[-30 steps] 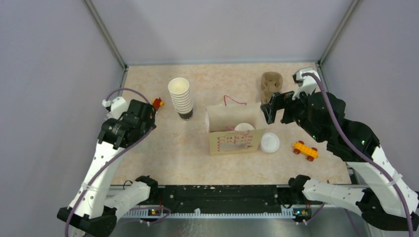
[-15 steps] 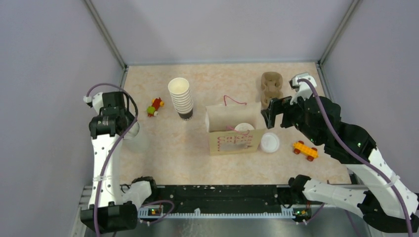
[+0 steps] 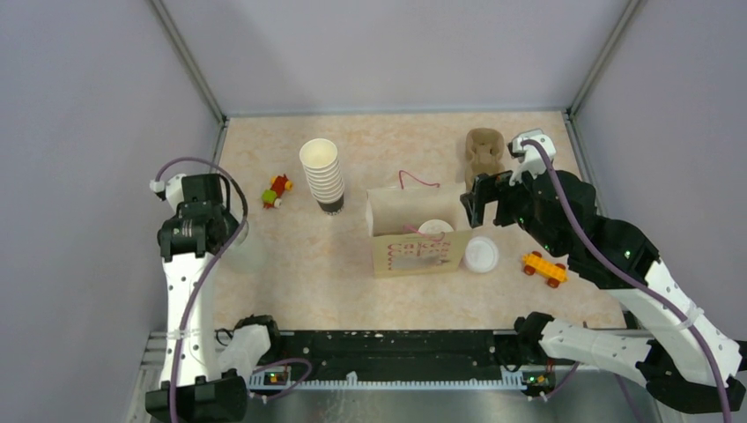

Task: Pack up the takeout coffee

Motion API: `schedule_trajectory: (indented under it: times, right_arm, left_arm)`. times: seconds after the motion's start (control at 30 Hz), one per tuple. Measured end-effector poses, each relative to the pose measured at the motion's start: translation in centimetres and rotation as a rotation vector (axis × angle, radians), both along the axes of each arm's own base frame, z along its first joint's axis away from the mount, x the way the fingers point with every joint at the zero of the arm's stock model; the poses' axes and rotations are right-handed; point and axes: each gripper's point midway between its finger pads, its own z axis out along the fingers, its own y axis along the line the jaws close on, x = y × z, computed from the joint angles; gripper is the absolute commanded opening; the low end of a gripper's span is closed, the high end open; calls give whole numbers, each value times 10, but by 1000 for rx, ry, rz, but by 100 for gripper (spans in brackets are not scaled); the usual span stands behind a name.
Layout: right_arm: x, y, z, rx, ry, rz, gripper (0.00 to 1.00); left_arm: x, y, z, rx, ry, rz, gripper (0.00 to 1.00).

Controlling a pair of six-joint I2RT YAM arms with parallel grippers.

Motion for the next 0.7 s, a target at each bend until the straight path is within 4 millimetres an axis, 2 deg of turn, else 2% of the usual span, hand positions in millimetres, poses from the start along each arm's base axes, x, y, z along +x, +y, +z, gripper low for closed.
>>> schedule_trajectory:
  times: [0.2,0.37,0.47,0.7]
  right_arm:
    - [2,2,-1,-10,-2,3,96]
    - [2,2,0,-9,-7,4,96]
    - [2,2,0,-12,-8,6,96]
    - [2,2,1,-11,-9,6,96]
  left_arm:
    - [-13,-2,-11,-7,48,-4,54]
    - [-17,-2,-14,3,44,-18,44]
    - [-12,0,-11,19,29,-30,44]
    - [-1,3,-6,49,2,-52,36]
